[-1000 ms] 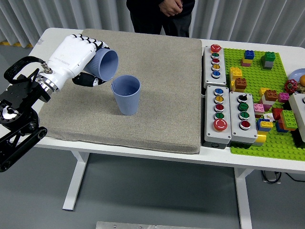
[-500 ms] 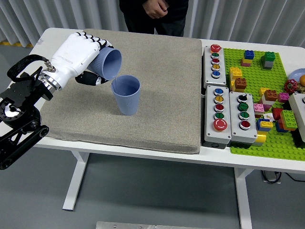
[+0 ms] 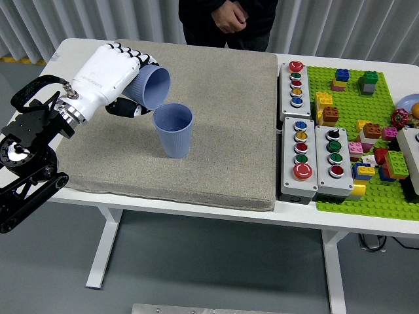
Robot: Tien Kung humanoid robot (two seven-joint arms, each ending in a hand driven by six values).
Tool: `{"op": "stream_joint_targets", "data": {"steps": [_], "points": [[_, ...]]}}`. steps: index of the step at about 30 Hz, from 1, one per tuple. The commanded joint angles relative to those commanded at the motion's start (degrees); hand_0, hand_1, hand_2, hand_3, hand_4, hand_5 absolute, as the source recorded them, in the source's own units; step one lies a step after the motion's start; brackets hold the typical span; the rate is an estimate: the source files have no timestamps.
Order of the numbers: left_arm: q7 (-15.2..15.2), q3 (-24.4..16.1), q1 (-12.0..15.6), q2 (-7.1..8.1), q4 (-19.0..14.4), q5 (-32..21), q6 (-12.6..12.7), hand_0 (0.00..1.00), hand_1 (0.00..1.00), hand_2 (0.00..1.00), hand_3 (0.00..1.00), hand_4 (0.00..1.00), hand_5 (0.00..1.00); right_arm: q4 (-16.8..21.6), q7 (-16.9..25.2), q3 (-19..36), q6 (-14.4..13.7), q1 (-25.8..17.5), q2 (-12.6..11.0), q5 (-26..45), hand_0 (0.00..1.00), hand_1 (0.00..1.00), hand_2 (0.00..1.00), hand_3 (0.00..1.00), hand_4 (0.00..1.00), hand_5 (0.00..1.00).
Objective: Pick cup pour cup place
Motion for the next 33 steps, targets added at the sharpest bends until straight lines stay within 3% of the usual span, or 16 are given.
{"op": "stream_joint_targets", "data": {"steps": [4, 7, 13, 19, 30, 33], "points": [[-0.22, -0.3, 0.12, -0.14, 0.5, 0.0, 0.4, 0.58, 0.503, 0.534, 0.528, 0.815, 0.18, 0.0, 0.02, -0.05, -0.03, 0.0, 0.02, 0.08, 0.721, 0.688, 0.734, 0.695, 0.319, 0.292], [-0.98, -1.17, 0.59, -0.44, 2.1, -4.1, 1.63, 0.58, 0.503, 0.534, 0.528, 0.815, 0.18, 0.0, 0.03, -0.05, -0.05, -0.03, 0.05, 0.09, 0.721, 0.688, 0.734, 0.695, 0.319, 0.292], [-3.95, -4.23, 1.77, -1.08, 6.77, -18.53, 4.61, 0.578, 0.498, 0.534, 0.528, 0.814, 0.179, 0.0, -0.02, 0.1, -0.08, -0.16, 0.13, -0.15, 0.72, 0.688, 0.734, 0.697, 0.319, 0.291], [-6.8, -5.87, 2.8, -1.98, 8.98, -31.9, 6.32, 0.58, 0.499, 0.534, 0.527, 0.814, 0.179, 0.0, -0.12, 0.27, -0.06, -0.36, 0.19, -0.55, 0.72, 0.688, 0.734, 0.697, 0.319, 0.293], [-13.79, -7.82, 5.95, -4.95, 12.33, -58.71, 5.6, 0.583, 0.506, 0.541, 0.528, 0.819, 0.19, 0.0, -0.4, 0.48, -0.04, -0.72, 0.37, -1.32, 0.719, 0.687, 0.734, 0.697, 0.319, 0.295], [-16.34, -8.78, 7.55, -6.68, 13.43, -66.16, 7.78, 0.583, 0.506, 0.541, 0.528, 0.819, 0.19, 0.0, -0.52, 0.63, -0.04, -0.98, 0.48, -1.7, 0.719, 0.687, 0.734, 0.697, 0.319, 0.295]]}}
